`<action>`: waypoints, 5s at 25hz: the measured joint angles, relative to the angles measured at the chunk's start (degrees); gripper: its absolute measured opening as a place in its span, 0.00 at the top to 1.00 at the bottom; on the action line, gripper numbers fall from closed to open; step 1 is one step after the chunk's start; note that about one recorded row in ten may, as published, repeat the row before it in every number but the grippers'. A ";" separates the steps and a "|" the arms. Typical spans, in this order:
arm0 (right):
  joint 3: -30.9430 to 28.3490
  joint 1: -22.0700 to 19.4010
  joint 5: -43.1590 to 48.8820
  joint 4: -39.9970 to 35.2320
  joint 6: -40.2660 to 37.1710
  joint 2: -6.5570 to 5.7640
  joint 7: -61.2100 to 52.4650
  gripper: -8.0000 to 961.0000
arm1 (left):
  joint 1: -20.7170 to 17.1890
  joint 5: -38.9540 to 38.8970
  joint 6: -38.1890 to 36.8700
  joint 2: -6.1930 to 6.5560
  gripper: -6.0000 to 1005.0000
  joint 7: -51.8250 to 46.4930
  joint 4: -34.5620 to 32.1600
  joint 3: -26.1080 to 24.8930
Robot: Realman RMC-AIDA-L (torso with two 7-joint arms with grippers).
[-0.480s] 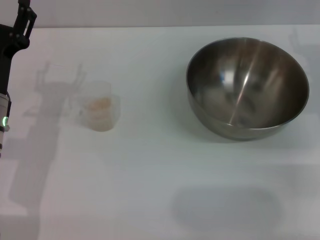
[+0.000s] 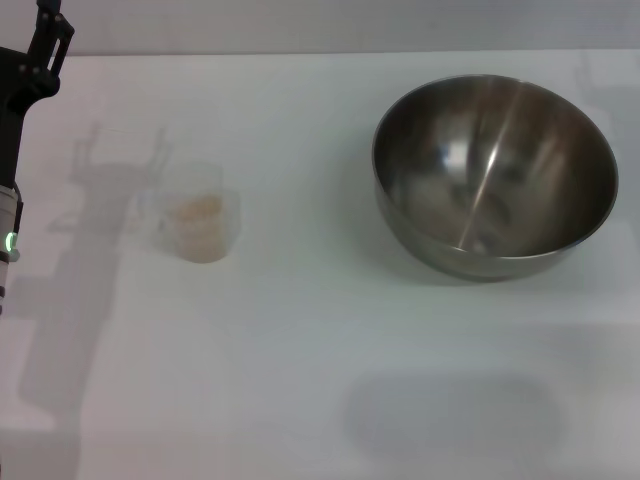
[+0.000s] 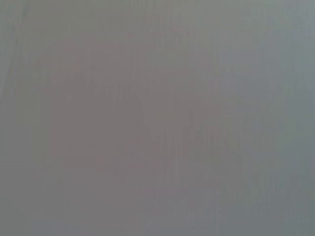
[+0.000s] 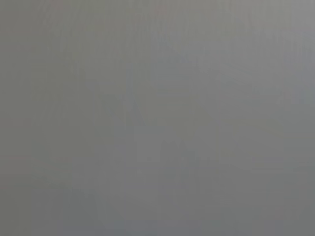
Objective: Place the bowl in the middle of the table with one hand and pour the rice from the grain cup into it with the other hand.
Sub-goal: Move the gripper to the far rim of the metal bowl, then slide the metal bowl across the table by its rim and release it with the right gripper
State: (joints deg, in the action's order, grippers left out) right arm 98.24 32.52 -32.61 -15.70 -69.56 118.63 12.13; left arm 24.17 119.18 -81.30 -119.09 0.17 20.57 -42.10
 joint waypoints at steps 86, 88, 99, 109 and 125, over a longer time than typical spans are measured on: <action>-40.15 2.76 7.64 -50.24 146.34 -1.83 14.93 0.72 | -0.18 -0.22 -0.62 0.29 0.14 0.00 -0.61 -0.46; -40.15 2.76 7.78 -50.23 146.35 -1.83 14.93 0.81 | -0.18 -0.19 -0.62 0.28 0.14 0.00 -0.58 -0.46; -40.82 1.52 7.51 -54.77 146.30 -0.48 16.01 0.96 | -0.54 0.00 -1.26 0.26 0.14 0.00 -0.36 -0.27; -40.71 -0.88 0.71 -61.77 145.00 0.31 17.35 0.97 | -0.56 0.00 -2.15 0.26 0.14 0.00 -0.35 0.00; -35.09 1.48 -9.06 -53.63 142.29 0.14 23.82 0.98 | -0.44 0.00 -2.46 0.26 0.14 0.01 -0.39 0.00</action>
State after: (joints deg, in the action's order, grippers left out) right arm 63.15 34.00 -41.66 -69.33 72.73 118.77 35.96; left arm 23.73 119.18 -83.76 -118.83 0.18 20.18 -42.10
